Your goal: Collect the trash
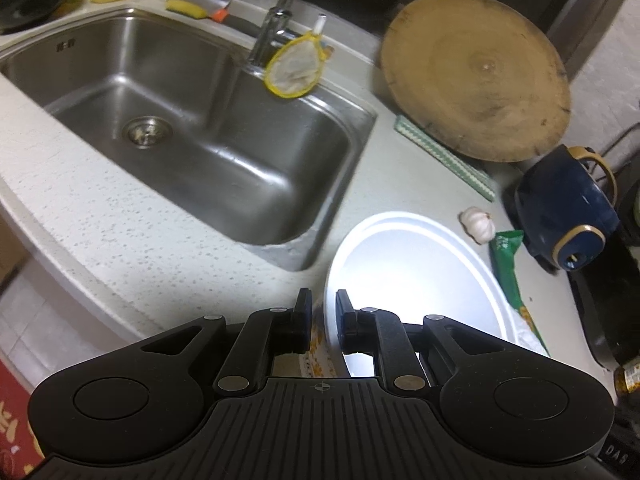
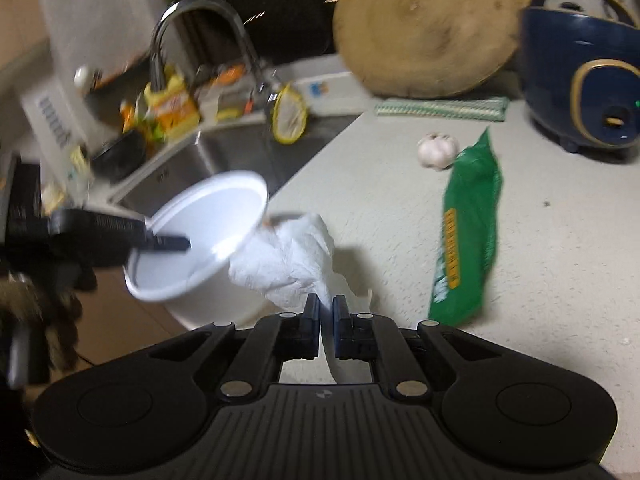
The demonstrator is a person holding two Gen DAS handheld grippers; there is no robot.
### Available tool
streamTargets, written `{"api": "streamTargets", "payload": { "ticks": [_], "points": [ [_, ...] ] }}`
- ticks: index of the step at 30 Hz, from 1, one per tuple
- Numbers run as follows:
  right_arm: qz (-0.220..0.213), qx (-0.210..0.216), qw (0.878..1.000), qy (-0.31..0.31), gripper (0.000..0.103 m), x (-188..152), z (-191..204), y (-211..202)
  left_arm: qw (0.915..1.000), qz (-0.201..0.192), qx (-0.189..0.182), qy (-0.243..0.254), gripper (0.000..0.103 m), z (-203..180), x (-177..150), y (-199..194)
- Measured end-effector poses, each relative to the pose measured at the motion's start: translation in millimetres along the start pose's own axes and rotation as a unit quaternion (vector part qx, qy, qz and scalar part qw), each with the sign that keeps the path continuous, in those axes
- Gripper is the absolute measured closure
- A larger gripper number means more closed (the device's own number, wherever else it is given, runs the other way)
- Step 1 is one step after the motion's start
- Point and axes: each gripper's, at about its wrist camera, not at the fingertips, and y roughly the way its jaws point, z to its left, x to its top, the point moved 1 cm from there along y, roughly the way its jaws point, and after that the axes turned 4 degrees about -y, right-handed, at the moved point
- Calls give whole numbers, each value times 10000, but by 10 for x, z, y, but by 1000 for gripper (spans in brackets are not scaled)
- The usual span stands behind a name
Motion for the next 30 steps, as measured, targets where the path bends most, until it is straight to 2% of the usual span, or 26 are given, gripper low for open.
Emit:
{"api": "streamTargets", "payload": {
  "ticks": [3,6,9,11,13,15,16,17,18,21,23,27,30],
  "points": [
    [98,-289,9991,-304,96,-38,55,22,10000,30,-58,73,88,-58,-17,15],
    [453,-547,9970,-324,96,-134,38,131,9999,85,-87,101,88,-78,-24,33],
    [627,-1231,9882,-654,96,-281,69,173,9998,120,-112,118,88,-89,-11,60],
    [636,-1524,9837,-705,95,-358,77,141,9997,153,-150,152,88,-116,-12,77],
    [601,-1754,9807,-628,88,-401,43,88,9994,194,-201,193,88,-142,-13,95],
    [491,-1980,9774,-559,68,-419,10,14,9992,233,-249,228,88,-162,-18,110],
    [391,-2028,9769,-549,62,-422,4,-40,9990,249,-267,240,88,-171,-30,113],
    [281,-2031,9771,-562,53,-418,12,-100,9989,265,-284,253,88,-177,-32,117],
    [155,-2035,9771,-602,50,-411,28,-157,9989,276,-294,258,88,-179,-40,117],
    [-207,-1954,9765,-885,49,-355,141,-288,9988,283,-304,245,88,-164,-46,108],
    [-329,-1713,9783,-1119,49,-310,246,-307,9989,282,-294,220,88,-143,-48,100],
    [-134,-1188,9824,-1436,50,-323,425,-118,9992,266,-254,156,88,-97,-44,79],
    [156,-1058,9876,-1147,53,-362,368,132,9994,239,-217,116,88,-66,-42,56]
  ]
}}
